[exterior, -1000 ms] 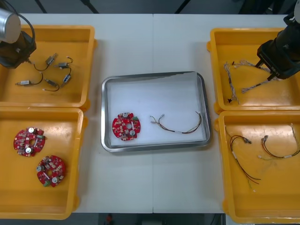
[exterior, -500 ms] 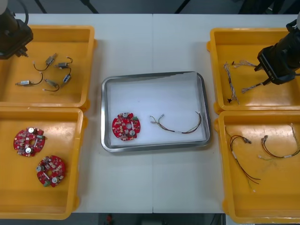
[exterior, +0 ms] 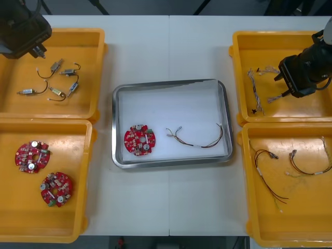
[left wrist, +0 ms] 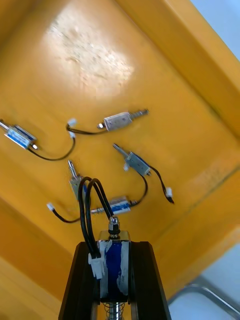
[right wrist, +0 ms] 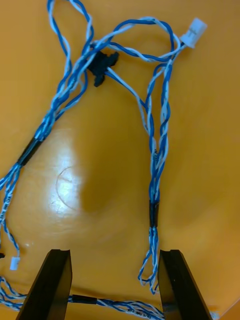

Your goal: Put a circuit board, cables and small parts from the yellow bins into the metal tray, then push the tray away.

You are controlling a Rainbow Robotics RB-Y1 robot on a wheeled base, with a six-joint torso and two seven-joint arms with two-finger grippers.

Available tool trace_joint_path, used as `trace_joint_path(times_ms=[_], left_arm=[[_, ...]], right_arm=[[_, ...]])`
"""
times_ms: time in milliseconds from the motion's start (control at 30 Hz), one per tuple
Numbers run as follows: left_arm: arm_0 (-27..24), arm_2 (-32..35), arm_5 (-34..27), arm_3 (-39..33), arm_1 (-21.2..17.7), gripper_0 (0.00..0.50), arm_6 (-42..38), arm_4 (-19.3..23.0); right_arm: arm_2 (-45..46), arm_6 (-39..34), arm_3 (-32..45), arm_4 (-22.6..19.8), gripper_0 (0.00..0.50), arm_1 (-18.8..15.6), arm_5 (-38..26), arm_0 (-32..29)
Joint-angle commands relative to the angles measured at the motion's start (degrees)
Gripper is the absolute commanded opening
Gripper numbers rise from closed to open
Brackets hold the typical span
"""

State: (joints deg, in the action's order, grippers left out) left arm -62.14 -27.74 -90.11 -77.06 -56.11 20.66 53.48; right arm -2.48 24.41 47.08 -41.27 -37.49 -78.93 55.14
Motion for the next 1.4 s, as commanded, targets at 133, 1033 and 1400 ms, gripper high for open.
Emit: trace_joint_path(times_ms=[133,1033,1400], left_arm=[[3.61,1.64,-1.82,-12.50,-1.81,0.000,-17.85,0.83],[3.96,-9.09,-5.87,-17.42,22.62,0.000,-38.59,-18.68],[3.96,-12.25,-1.47,-9.08,29.04,0.000,-38.06,-25.00]], right_arm=[[-1.39,-0.77,0.91,0.49,0.500,0.31,0.53,-1.09],[-1.91,-0.50,0.91,1.37,0.030,0.93,2.38,-4.17],[-1.91,6.88,3.11,2.33,0.000,-1.80,-5.09,-2.50]])
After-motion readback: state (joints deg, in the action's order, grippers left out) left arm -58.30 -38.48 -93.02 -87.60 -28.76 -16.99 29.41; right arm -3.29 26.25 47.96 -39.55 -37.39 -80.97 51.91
